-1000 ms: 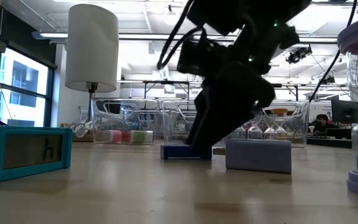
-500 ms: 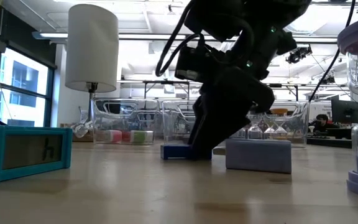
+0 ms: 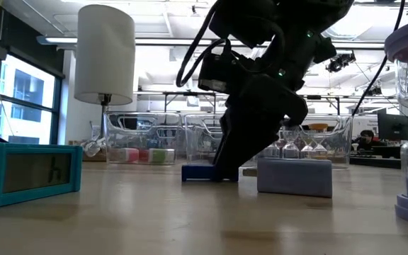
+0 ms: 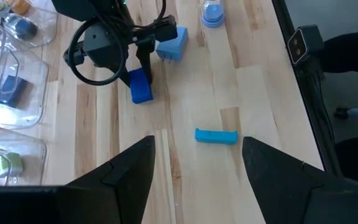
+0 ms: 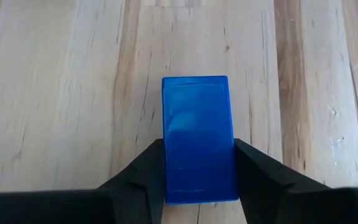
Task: Pick & Place Office items
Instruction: Put the dark blue digital clock into the middle transparent bin
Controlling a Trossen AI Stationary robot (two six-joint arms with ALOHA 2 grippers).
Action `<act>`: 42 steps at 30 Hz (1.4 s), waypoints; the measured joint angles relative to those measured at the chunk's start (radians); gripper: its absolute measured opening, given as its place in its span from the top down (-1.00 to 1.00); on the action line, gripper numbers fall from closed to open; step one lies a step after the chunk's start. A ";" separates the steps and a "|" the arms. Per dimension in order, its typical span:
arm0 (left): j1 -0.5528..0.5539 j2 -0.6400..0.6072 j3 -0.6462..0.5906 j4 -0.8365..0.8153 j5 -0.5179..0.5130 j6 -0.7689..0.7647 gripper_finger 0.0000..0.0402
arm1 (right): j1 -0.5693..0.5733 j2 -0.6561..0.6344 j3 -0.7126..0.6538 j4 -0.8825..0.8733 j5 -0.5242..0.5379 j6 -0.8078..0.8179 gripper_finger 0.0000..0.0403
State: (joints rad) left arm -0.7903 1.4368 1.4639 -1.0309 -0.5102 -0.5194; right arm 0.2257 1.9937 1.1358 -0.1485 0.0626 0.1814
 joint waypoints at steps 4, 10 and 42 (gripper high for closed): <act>0.013 0.000 0.000 0.000 0.001 0.000 -0.17 | 0.009 -0.031 0.004 -0.027 0.002 0.007 0.31; 0.038 -0.001 0.000 -0.001 0.001 0.007 -0.17 | 0.034 -0.120 0.060 -0.198 0.041 0.032 0.31; 0.383 -0.005 0.000 -0.048 0.326 0.459 -0.17 | -0.320 -0.263 0.626 -0.951 0.006 -0.263 0.31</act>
State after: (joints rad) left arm -0.4077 1.4322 1.4639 -1.0785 -0.1847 -0.0600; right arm -0.0942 1.7309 1.7620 -1.0996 0.0687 -0.0818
